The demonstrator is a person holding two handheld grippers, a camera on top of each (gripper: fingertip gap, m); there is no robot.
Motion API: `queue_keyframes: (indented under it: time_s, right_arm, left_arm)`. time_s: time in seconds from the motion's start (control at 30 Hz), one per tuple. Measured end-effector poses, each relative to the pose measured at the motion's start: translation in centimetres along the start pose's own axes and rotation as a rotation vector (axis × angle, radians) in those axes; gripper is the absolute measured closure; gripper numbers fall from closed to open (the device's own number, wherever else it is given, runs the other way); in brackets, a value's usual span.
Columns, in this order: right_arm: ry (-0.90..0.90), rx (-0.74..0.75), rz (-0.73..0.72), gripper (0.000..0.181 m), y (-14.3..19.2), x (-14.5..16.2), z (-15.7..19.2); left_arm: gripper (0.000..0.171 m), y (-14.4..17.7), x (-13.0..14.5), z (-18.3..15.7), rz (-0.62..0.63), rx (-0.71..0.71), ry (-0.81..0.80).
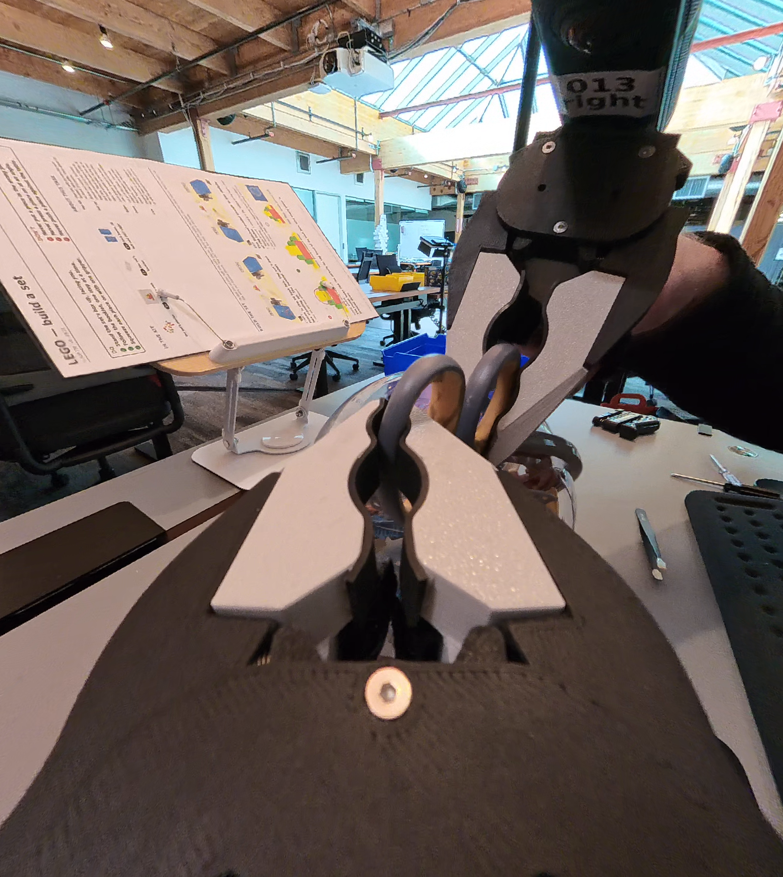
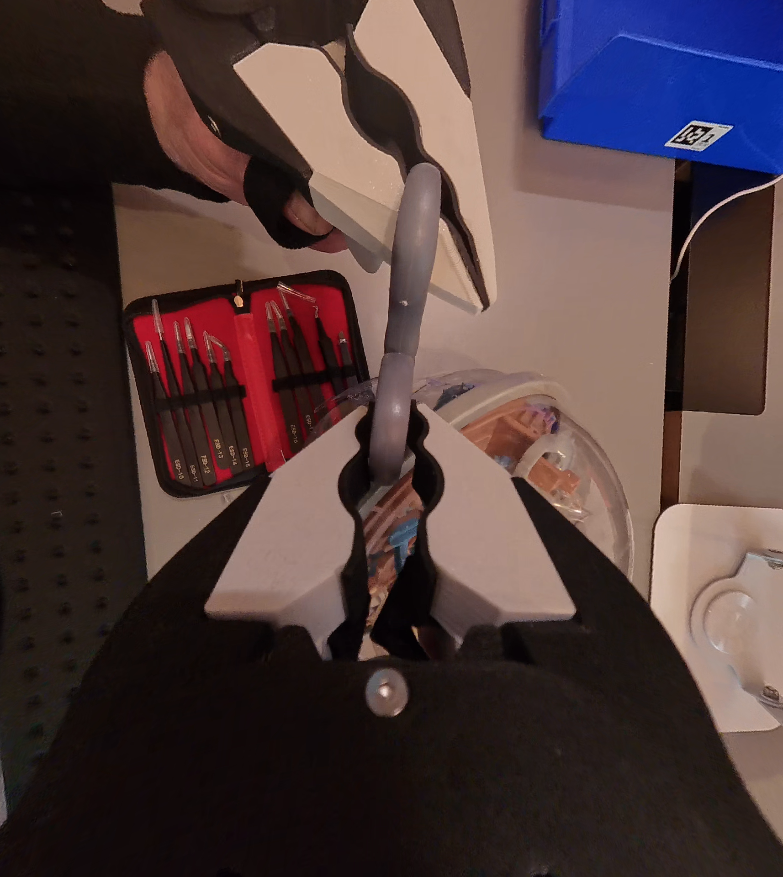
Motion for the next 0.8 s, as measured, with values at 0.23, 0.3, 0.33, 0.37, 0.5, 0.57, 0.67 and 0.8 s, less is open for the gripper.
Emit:
queue_keyframes:
  time_s: [0.23,0.3,0.33,0.37,0.5,0.57,0.67,0.8]
  right_arm:
    - [0.015,0.04,0.011,0.173,0.4,-0.1,-0.2]
    - [0.019,0.025,0.032,0.173,0.2,-0.1,0.1]
    - [0.024,0.02,0.029,0.173,0.0,-0.3,0.3]
    - [0.026,0.029,0.025,0.173,0.0,-0.4,0.4]
    - [-0.001,0.027,-0.026,0.175,0.5,0.2,-0.1]
    - [0.012,0.033,-0.059,0.174,0.6,0.2,0.1]
    - [0.012,-0.002,-0.129,0.173,1.3,0.7,0.2]
    - [0.041,-0.036,-0.222,0.173,2.4,0.5,1.2]
  left_arm:
    - [0.171,-1.0,-1.0,-0.8,-0.019,-0.041,-0.063]
    - [0.171,-1.6,-1.3,-1.4,-0.023,-0.039,-0.086]
    - [0.171,-1.9,-1.3,-1.9,-0.025,-0.025,-0.093]
    - [0.171,-2.2,-1.4,-2.1,-0.026,-0.037,-0.109]
    - [0.171,-2.7,-1.5,-2.4,-0.011,-0.059,-0.154]
    - [0.171,-2.5,-1.6,-2.4,-0.026,-0.054,-0.133]
    - [0.171,-2.1,-2.0,-2.7,-0.001,-0.085,-0.172]
    - [0.171,-1.4,-3.5,-2.6,-0.007,-0.106,-0.139]
Point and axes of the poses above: each gripper's, where its closed fingertips meet, y back along the fingers, x out of its underside, z = x × y across the jaws, the point moved 3 cm from there along y, back along the fingers, and after that the axes turned 12 degrees about -x, right-handed, at the moved point
